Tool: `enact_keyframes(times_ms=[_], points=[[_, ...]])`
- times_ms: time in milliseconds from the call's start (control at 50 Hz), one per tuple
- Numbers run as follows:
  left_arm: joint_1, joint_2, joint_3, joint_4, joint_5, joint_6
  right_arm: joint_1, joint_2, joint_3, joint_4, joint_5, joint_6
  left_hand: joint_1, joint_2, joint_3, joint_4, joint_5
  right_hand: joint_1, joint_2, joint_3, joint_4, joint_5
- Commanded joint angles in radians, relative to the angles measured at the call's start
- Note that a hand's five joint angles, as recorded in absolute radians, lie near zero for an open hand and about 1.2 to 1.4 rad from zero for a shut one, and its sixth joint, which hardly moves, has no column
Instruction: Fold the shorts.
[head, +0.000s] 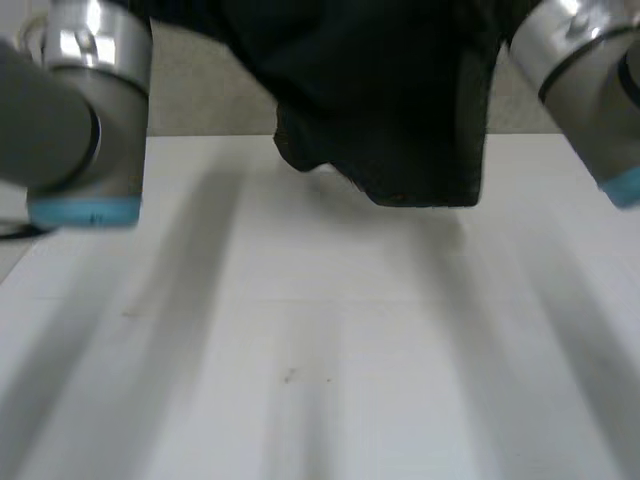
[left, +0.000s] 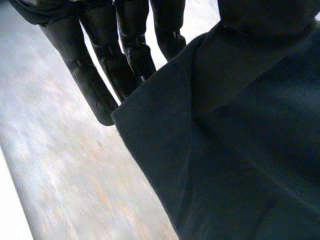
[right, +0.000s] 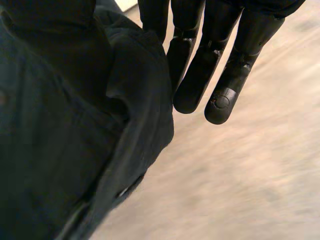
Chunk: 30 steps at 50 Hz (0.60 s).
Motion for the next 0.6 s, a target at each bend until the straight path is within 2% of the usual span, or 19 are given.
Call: enact_keyframes(times_ms=[20,60,160,220,280,300,320,400,460,540,600], points=[[-0.005,0.046,-0.375,-0.118,0.000,-0.011,-0.052,0.044,0.100,0.416,-0.092,-0.036,0.247,0.198,0.202,0.197,0.222,0.393,0.193,0.214,0.216,0.240],[-0.011,0.046,-0.423,-0.160,-0.002,-0.012,-0.058,0.066,0.132,0.473,-0.093,-0.075,0.247,0.198,0.202,0.197,0.222,0.393,0.193,0.214,0.216,0.240],[-0.052,0.049,-0.524,-0.257,0.000,-0.012,-0.089,0.086,0.311,0.621,-0.072,-0.346,0.247,0.198,0.202,0.197,0.222,0.393,0.193,0.214,0.216,0.240],[-0.082,0.063,-0.557,-0.284,-0.003,-0.012,-0.101,0.078,0.377,0.610,-0.073,-0.368,0.247,0.198,0.202,0.197,0.222,0.393,0.193,0.214,0.216,0.240],[-0.094,0.107,-0.577,-0.292,-0.002,-0.012,-0.098,0.059,0.451,0.570,-0.075,-0.305,0.247,0.198,0.202,0.197,0.222,0.342,0.142,0.163,0.165,0.189],[-0.095,0.117,-0.581,-0.294,-0.002,-0.012,-0.098,0.048,0.466,0.557,-0.076,-0.279,0.247,0.198,0.202,0.197,0.222,0.222,0.022,0.043,0.045,0.069],[-0.099,0.127,-0.586,-0.292,-0.002,-0.012,-0.101,0.011,0.506,0.515,-0.076,-0.215,0.247,0.198,0.202,0.197,0.222,-0.005,-0.206,-0.185,-0.183,-0.158],[-0.103,0.193,-0.606,-0.292,0.000,-0.012,-0.111,-0.110,0.623,0.380,-0.072,-0.040,0.247,0.198,0.202,0.197,0.222,-0.383,-0.583,-0.563,-0.560,-0.536],[-0.103,0.215,-0.618,-0.294,0.000,-0.012,-0.120,-0.222,0.718,0.295,-0.067,0.093,0.247,0.198,0.202,0.197,0.222,-0.489,-0.689,-0.669,-0.666,-0.642],[-0.103,0.238,-0.624,-0.294,0.000,-0.012,-0.143,-0.329,0.853,0.225,-0.059,0.254,0.247,0.198,0.202,0.197,0.222,-0.492,-0.693,-0.672,-0.670,-0.645],[-0.102,0.250,-0.624,-0.294,0.000,-0.014,-0.141,-0.382,0.937,0.185,-0.055,0.318,0.247,0.198,0.202,0.197,0.222,-0.489,-0.690,-0.669,-0.667,-0.642]])
